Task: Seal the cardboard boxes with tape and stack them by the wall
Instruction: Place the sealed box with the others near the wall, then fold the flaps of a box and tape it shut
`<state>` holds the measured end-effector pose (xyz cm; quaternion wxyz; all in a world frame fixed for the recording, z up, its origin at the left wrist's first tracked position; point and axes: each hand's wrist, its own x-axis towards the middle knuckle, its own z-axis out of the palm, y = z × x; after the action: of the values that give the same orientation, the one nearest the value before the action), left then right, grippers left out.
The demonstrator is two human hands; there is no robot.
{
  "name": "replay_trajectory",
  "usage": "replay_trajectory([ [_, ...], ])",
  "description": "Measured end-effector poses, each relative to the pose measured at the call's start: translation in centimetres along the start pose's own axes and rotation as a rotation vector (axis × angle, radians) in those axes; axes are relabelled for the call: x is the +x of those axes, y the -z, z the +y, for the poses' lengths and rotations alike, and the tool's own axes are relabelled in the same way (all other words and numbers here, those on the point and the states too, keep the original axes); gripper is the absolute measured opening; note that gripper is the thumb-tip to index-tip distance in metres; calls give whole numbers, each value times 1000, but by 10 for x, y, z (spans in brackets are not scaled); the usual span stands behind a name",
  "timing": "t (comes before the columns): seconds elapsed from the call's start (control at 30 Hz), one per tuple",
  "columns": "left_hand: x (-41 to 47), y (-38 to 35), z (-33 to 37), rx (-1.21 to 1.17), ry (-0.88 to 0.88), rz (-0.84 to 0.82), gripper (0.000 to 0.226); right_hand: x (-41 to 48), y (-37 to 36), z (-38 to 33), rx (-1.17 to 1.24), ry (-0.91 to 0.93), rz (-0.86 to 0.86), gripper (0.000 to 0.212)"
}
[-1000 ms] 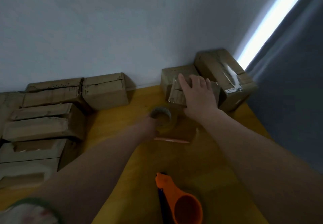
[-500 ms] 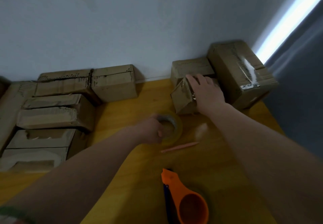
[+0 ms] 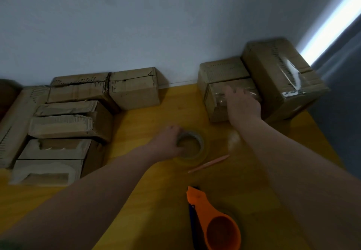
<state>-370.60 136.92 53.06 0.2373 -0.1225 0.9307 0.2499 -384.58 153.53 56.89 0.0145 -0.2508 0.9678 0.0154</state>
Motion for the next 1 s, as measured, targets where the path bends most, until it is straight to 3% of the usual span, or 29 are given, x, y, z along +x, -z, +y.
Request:
replay_trajectory([
  [0.07,3,1,1,-17,40,-35,79,-4,0,0,83,-19,33,31],
  [0.17,3,1,5,-26,31,-75,78,-8,4,-4,195,-5,60,33],
  [0.43,-13,-22,34,-467,-11,-210,63,-24,8,-35,313,74,6,39],
  [0.67,-36,17,-4,-92,39,135,49,-26,15,-72,303,186,-70,31],
  [0.83,-32,68,-50,-31,126,433,52,-11,25,-107,347,222,-137,41],
  [1.0,-1,111,-83,164,172,511,66,11,27,-132,377,201,-180,42],
])
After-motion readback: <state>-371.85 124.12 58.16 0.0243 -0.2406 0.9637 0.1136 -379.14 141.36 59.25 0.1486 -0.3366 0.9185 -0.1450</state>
